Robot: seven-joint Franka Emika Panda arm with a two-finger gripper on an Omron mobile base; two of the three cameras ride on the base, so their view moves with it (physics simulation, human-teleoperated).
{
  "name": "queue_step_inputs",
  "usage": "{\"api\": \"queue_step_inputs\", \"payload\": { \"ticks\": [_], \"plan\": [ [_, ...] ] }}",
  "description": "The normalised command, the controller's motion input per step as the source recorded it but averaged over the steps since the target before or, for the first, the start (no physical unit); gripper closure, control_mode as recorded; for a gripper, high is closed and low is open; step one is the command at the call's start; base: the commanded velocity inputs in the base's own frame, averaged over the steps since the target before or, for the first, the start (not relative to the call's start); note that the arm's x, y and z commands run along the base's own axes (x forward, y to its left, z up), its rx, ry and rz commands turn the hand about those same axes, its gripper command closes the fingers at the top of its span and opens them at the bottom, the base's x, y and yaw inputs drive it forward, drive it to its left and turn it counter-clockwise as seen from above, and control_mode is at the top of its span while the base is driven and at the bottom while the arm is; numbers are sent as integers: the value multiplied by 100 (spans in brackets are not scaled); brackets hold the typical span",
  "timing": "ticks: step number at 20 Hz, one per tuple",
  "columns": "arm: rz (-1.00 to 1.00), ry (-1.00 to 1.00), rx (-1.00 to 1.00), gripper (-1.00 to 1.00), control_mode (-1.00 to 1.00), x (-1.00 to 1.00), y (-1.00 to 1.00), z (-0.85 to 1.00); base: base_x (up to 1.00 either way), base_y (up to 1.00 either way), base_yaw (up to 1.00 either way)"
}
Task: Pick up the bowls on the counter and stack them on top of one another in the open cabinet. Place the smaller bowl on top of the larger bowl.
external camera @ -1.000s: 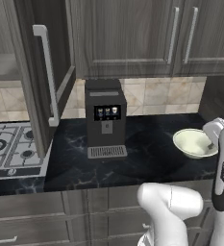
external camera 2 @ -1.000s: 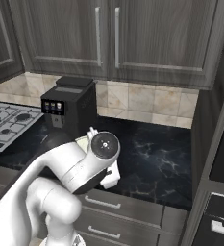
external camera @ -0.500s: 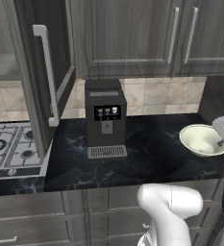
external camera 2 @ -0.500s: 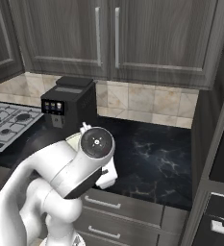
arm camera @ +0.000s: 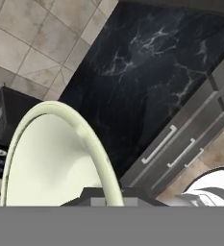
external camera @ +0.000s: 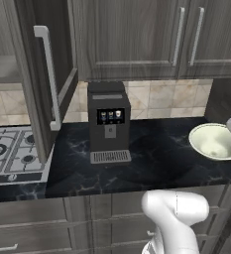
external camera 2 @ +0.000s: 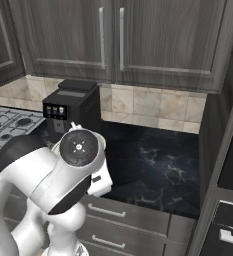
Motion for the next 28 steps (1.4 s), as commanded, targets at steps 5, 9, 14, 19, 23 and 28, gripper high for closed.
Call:
{"api": "queue_step_inputs", "payload": {
  "ticks": [5, 9, 14, 19, 23, 28],
  "plan": [
    [0, -3, -1, 100, -100, -25, 10, 34, 0, 0, 0],
    [0, -3, -1, 100, -100, -27, 4, 36, 0, 0, 0],
    [0, -1, 0, 100, -100, -26, 6, 33, 0, 0, 0],
    [0, 0, 0, 100, 100, -19, 8, 19, -5, 2, 0],
    [0, 0, 0, 100, 100, 0, 0, 0, -27, 2, 0],
    [0, 0, 0, 100, 100, 0, 0, 0, -47, 1, -1]
  ]
}}
